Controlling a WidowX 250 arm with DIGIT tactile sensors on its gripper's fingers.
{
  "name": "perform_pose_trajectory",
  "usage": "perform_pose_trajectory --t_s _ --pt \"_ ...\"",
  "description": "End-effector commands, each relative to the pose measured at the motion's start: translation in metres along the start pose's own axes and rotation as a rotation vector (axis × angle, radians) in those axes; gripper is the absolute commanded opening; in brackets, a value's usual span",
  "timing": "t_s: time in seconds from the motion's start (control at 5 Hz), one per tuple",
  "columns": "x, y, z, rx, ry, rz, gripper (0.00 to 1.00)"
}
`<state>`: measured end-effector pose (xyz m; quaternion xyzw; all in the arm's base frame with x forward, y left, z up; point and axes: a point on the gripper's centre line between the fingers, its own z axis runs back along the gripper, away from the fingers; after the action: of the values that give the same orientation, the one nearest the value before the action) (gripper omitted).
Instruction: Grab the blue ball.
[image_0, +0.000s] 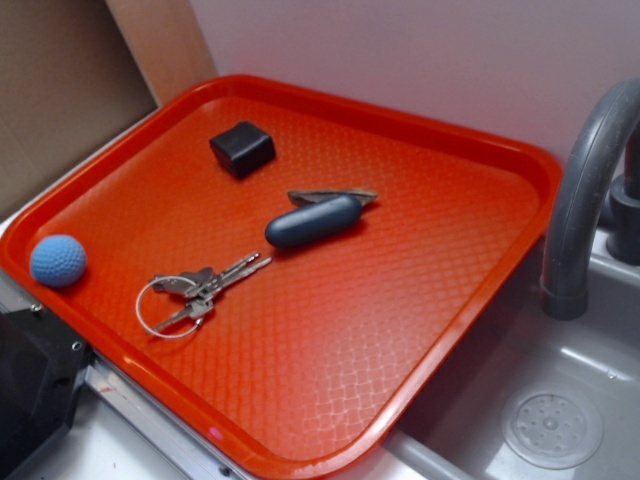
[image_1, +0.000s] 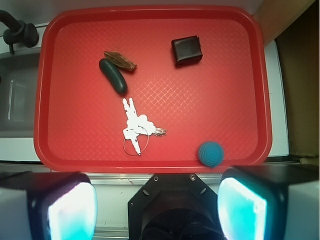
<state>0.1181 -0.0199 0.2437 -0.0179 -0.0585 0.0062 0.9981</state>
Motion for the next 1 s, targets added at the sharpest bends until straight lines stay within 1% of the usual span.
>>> perform_pose_trajectory --t_s 0.0,0.2,0.4,0.6,0.8 --pt "0.0 0.0 0.0 0.0 0.0 0.0 1.0" --pt "0.022 0.011 -0.053 0.045 0.035 -0.046 1.0" --pt "0.016 0.031 -0.099 0.064 0.079 -0.001 1.0" --pt "-0.001 0.068 -0.133 0.047 0.133 0.021 1.0" --pt "-0.014 0.092 -0.161 0.116 0.214 -0.046 1.0"
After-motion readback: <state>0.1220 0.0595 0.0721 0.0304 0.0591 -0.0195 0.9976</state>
